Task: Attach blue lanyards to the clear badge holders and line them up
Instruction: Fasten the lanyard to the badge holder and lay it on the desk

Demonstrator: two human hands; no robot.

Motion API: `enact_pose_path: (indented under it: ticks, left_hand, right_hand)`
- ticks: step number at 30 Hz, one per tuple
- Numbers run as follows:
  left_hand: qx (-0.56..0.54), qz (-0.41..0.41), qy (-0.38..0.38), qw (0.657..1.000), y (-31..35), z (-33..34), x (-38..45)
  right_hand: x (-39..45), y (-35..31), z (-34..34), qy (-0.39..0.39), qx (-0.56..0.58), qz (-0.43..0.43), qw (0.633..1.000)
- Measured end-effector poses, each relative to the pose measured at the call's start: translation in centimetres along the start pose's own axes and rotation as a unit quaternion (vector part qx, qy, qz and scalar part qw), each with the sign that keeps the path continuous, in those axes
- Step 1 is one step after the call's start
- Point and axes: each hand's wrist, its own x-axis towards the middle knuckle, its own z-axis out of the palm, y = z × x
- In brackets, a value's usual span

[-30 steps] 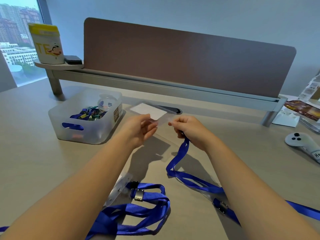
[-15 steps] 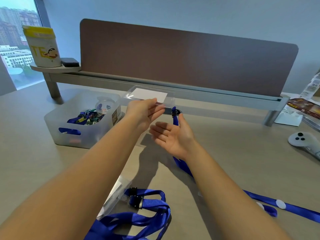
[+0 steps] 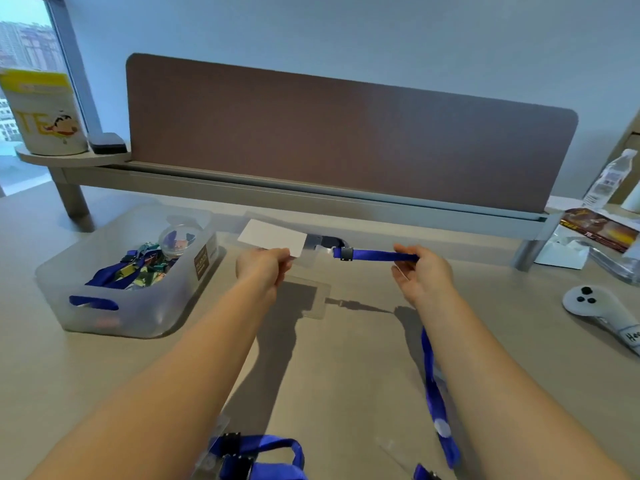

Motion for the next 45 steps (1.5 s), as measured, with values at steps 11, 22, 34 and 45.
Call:
enact_pose_path:
  ticks: [11, 22, 34, 45]
  left_hand:
    - [-0.059, -0.033, 0.003, 0.998, -0.1, 5.5, 3.0]
    - [-0.004, -0.042, 0.083, 0.996, -4.6, 1.8, 6.6]
    - [-0.071, -0.115, 0.026, 0.99, -4.3, 0.6, 5.8]
    - [0.304, 0.014, -0.09, 0.948, -2.3, -4.7, -1.6]
  right_hand:
    - [5.1, -7.0, -0.4, 0.077, -0.103, -0.161, 0.979]
    - [7.9, 2.9, -2.0, 0.021, -0.055, 0.094, 0.994]
    - [6.3, 4.0, -1.6, 0.027, -0.217, 0.077, 0.973]
    - [-1.4, 4.5, -1.7, -0.084, -0.459, -0.005, 0.885]
